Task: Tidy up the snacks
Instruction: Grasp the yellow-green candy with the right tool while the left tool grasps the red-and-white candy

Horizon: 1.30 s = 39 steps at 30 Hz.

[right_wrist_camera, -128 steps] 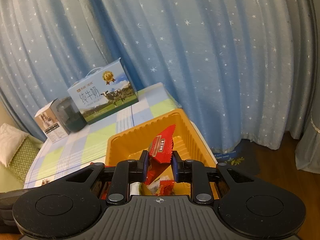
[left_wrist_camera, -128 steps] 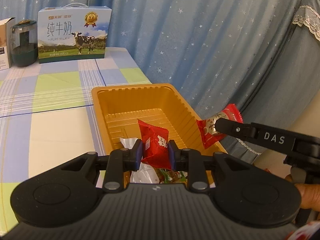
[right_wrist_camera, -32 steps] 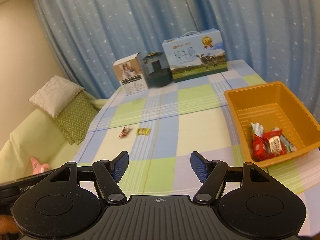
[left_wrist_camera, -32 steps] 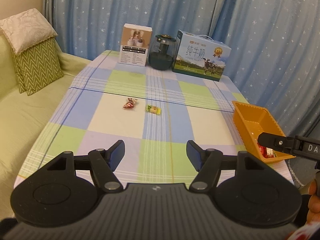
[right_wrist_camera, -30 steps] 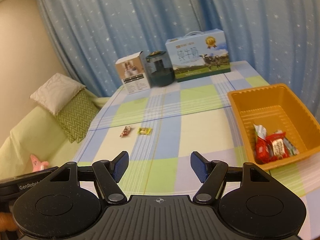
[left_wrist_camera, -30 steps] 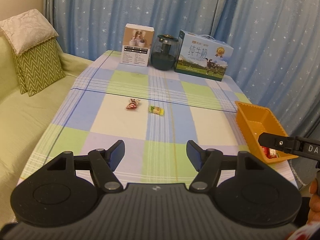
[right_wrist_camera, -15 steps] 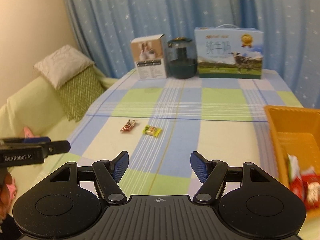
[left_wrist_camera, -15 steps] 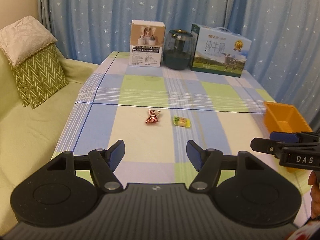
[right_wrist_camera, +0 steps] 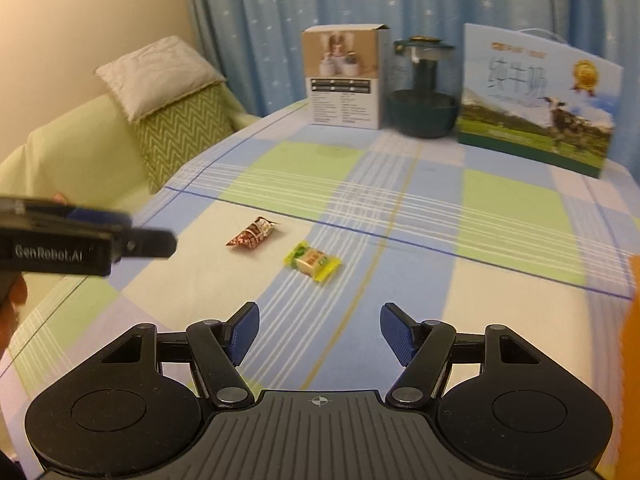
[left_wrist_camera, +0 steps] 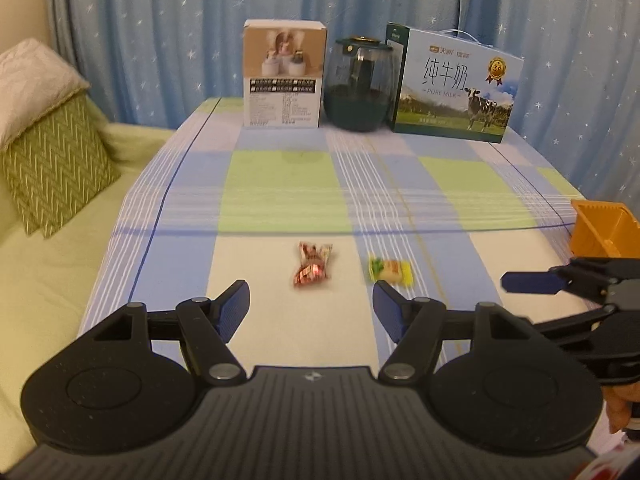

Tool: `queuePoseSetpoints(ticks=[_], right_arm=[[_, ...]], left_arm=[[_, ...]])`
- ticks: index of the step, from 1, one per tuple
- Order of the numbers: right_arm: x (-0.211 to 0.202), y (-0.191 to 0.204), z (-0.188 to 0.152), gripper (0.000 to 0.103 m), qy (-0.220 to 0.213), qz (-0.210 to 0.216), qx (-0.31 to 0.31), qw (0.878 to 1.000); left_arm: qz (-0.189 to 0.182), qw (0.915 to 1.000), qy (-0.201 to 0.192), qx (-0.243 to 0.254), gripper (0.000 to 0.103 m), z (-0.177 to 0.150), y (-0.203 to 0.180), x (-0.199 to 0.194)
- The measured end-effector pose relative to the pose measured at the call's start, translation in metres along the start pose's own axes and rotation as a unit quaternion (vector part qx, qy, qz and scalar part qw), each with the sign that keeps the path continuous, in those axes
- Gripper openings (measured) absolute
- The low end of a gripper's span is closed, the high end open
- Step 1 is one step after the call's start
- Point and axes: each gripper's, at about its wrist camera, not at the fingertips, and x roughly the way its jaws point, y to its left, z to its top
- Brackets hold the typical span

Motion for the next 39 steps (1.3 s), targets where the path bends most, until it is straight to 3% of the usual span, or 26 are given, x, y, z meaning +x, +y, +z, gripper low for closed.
queuePoseSetpoints(ticks=[9, 12, 21, 24, 29, 31, 34, 39], right_arm=[[0.037, -0.004, 0.015, 0.067, -0.009, 0.005, -0.037, 0.999], [0.050, -0.004, 0.018, 0.056, -0.007, 0.007, -0.060, 0.998], [0.083, 0.003, 0.016, 0.049, 0.004, -0.001, -0.113, 0.994], [0.091, 0.006, 0.017, 0.042, 0.003, -0.011, -0.123, 0.992], [0.095, 0.005, 0.019, 0.035, 0.000, 0.003, -0.113, 0.994], [0.095, 0.004, 0.020, 0.026, 0.004, 0.009, -0.101, 0.995], [0.093, 0.011, 0.020, 0.021, 0.009, 0.006, -0.104, 0.995], [0.085, 0.005, 0.026, 0.021, 0.002, -0.018, -0.065, 0.998]], left_arm=[[-0.009, 0.9995, 0.031, 0.003, 0.065, 0.011, 0.000, 0.044], [-0.004, 0.9991, 0.040, 0.009, 0.065, 0.014, 0.000, 0.052], [0.002, 0.9987, 0.051, 0.000, 0.065, 0.019, 0.012, 0.064], [0.005, 0.9987, 0.050, -0.011, 0.065, 0.020, 0.018, 0.063], [0.005, 0.9985, 0.054, -0.012, 0.065, 0.018, 0.021, 0.065], [0.003, 0.9985, 0.053, -0.013, 0.065, 0.017, 0.022, 0.066], [-0.007, 0.9984, 0.054, -0.015, 0.063, 0.016, 0.022, 0.069], [-0.025, 0.9986, 0.048, 0.003, 0.057, 0.014, 0.017, 0.078]])
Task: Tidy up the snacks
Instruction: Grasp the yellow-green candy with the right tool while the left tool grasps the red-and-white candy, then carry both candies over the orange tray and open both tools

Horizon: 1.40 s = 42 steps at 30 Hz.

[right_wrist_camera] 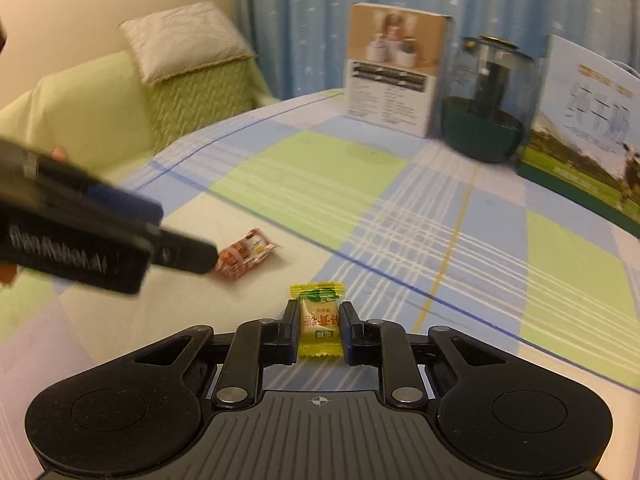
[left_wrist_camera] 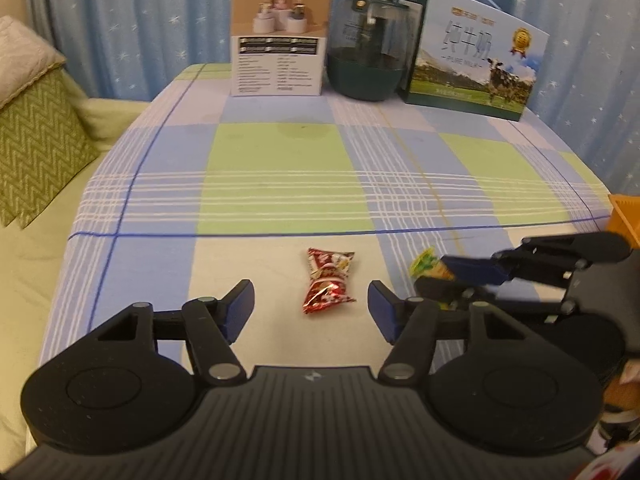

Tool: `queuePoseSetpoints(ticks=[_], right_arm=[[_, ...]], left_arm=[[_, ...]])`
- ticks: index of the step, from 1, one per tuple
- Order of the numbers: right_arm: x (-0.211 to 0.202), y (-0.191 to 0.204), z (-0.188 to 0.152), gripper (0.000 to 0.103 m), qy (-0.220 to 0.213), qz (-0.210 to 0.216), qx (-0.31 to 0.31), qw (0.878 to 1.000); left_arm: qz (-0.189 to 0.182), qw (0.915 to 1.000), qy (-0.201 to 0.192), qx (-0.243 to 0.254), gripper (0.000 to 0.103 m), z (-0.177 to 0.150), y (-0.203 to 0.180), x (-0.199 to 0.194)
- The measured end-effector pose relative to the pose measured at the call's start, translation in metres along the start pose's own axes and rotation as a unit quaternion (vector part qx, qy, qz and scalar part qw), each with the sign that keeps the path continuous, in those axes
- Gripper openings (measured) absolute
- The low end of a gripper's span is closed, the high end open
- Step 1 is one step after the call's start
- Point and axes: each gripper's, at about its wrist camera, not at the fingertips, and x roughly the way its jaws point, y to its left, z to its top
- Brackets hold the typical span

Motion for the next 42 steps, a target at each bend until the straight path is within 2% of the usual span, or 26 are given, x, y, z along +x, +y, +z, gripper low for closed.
queuePoseSetpoints(ticks=[8, 13, 24, 34, 42], right_arm=[[-0.013, -0.033, 0.005, 0.021, -0.002, -0.029, 0.080, 0.996], [-0.015, -0.038, 0.004, 0.021, 0.000, -0.036, 0.081, 0.996], [-0.014, -0.040, 0.004, 0.021, -0.002, -0.027, 0.087, 0.996], [-0.034, -0.042, 0.007, 0.021, -0.016, -0.037, 0.104, 0.994], [-0.069, -0.041, 0.001, 0.021, -0.023, -0.052, 0.115, 0.992]], left_arm=[[-0.017, 0.9997, -0.004, 0.015, 0.035, 0.003, -0.001, 0.020], [-0.015, 0.9994, 0.000, 0.030, 0.028, 0.002, -0.007, 0.029], [-0.001, 0.9997, 0.007, 0.023, 0.020, 0.000, -0.012, 0.036], [-0.026, 0.9996, 0.005, 0.004, 0.018, -0.001, -0.025, 0.021], [-0.052, 0.9985, -0.015, -0.001, 0.018, -0.006, -0.049, -0.016]])
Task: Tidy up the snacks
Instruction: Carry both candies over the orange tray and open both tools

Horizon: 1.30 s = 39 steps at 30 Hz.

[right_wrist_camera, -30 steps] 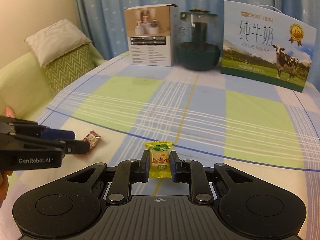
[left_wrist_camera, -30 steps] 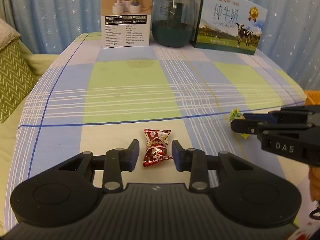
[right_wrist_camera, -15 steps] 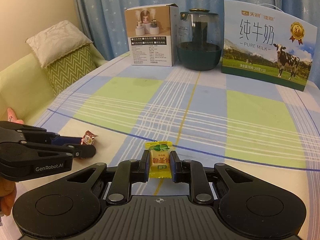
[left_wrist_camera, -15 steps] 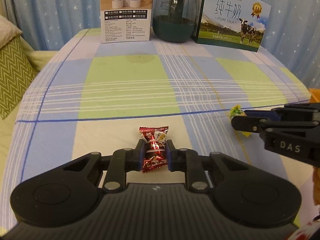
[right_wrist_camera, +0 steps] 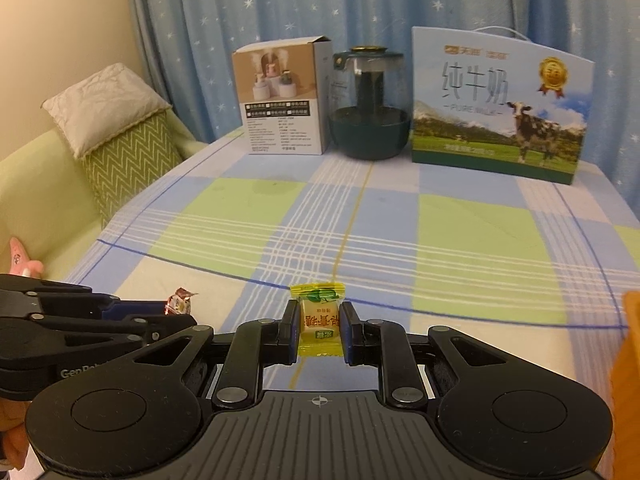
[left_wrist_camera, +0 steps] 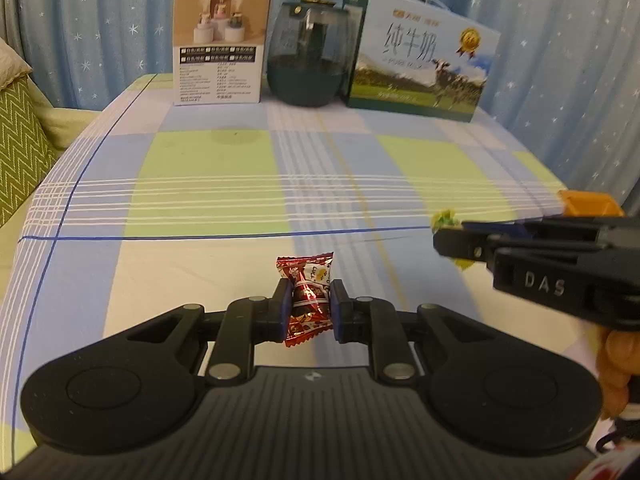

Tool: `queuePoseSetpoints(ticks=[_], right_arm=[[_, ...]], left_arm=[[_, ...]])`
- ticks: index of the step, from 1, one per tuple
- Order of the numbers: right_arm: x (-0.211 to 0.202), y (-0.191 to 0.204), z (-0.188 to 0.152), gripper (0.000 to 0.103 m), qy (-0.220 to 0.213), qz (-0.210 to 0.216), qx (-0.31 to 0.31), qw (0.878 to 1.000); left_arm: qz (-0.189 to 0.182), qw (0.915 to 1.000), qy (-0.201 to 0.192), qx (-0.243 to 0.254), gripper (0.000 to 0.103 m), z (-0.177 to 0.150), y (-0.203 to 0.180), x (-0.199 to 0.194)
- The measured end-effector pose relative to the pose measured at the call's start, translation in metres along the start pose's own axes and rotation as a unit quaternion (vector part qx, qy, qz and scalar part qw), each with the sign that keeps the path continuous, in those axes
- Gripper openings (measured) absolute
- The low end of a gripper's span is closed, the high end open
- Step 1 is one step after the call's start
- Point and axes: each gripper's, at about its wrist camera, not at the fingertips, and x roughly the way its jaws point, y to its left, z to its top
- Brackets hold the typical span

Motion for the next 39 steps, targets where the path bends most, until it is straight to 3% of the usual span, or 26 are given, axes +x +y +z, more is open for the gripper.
queuePoseSetpoints(ticks=[13, 20, 29, 39], right_arm=[[-0.100, 0.001, -0.038, 0.021, -0.018, -0.025, 0.032, 0.999], [-0.157, -0.012, -0.048, 0.021, -0.030, -0.040, 0.086, 0.995], [-0.248, -0.051, -0.051, 0.021, -0.066, -0.060, 0.176, 0.980], [-0.318, -0.098, -0.075, 0.021, -0.083, -0.134, 0.193, 0.968]], left_arm=[[-0.033, 0.9991, -0.018, -0.022, 0.018, -0.035, -0.060, -0.071], [-0.040, 0.9984, -0.020, -0.036, 0.018, -0.049, -0.086, -0.113], [-0.077, 0.9964, -0.033, -0.014, 0.018, -0.048, -0.140, -0.153], [-0.125, 0.9910, -0.034, 0.031, 0.018, -0.038, -0.210, -0.161]])
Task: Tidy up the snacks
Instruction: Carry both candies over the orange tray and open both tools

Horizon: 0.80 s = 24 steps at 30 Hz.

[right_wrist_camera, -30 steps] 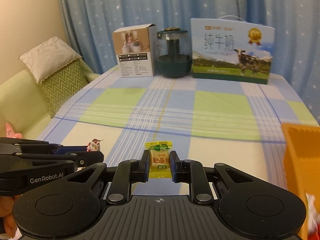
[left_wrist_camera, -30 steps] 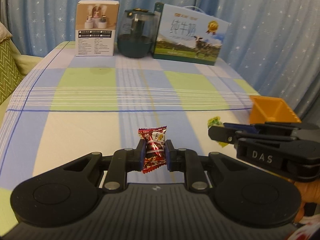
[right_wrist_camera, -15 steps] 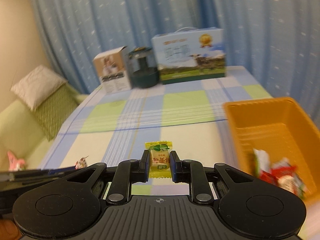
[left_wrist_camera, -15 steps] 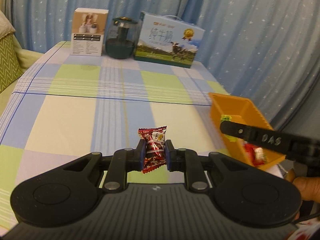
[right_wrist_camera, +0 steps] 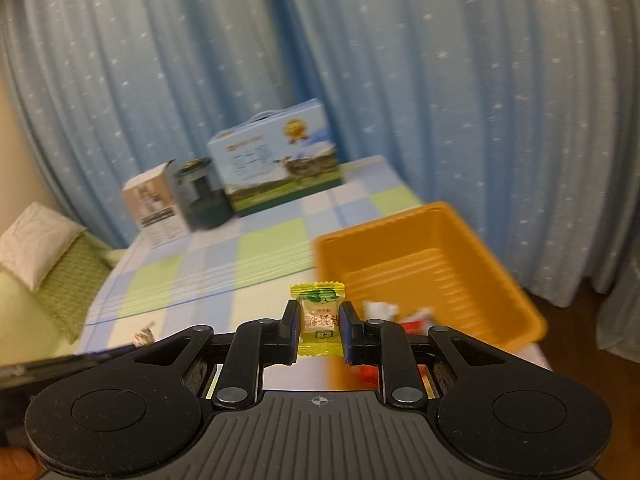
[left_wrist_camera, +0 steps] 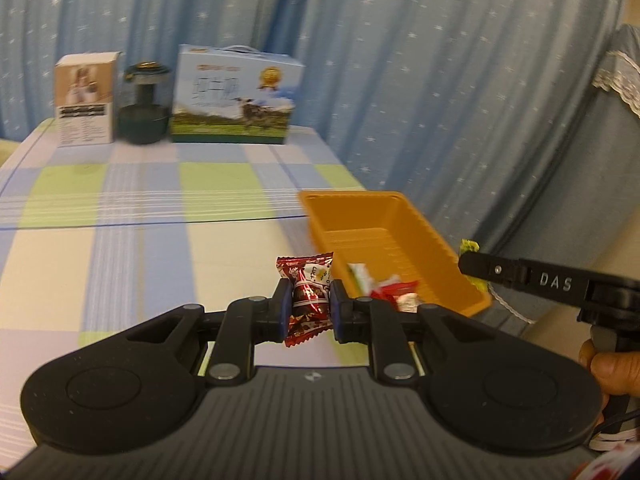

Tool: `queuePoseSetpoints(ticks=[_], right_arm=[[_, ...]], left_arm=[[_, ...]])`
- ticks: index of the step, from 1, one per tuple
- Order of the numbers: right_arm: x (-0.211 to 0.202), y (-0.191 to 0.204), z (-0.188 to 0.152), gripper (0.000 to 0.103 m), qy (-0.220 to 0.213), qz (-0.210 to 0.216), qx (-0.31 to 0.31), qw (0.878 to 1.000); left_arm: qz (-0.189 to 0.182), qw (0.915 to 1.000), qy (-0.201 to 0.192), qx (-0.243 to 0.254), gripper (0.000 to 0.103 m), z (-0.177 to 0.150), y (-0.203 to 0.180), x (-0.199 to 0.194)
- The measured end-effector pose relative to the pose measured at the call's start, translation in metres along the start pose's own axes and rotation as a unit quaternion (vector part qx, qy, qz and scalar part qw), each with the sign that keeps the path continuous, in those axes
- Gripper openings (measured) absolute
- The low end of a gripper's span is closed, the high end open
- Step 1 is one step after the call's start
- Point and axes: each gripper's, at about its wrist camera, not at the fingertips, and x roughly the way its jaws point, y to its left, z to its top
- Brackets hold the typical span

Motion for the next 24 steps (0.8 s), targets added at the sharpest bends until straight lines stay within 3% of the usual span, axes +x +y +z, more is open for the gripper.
queuePoseSetpoints(ticks=[11, 24], right_arm=[[-0.027, -0.047, -0.004, 0.021, -0.009, -0.045, 0.006, 0.999], [-0.013, -0.065, -0.001, 0.021, 0.002, -0.055, 0.011, 0.998]], left_arm=[[-0.036, 0.9988, 0.010, 0.032, 0.018, 0.013, -0.044, 0.020], [-0.057, 0.9966, 0.025, 0.054, 0.018, 0.029, -0.070, 0.052]])
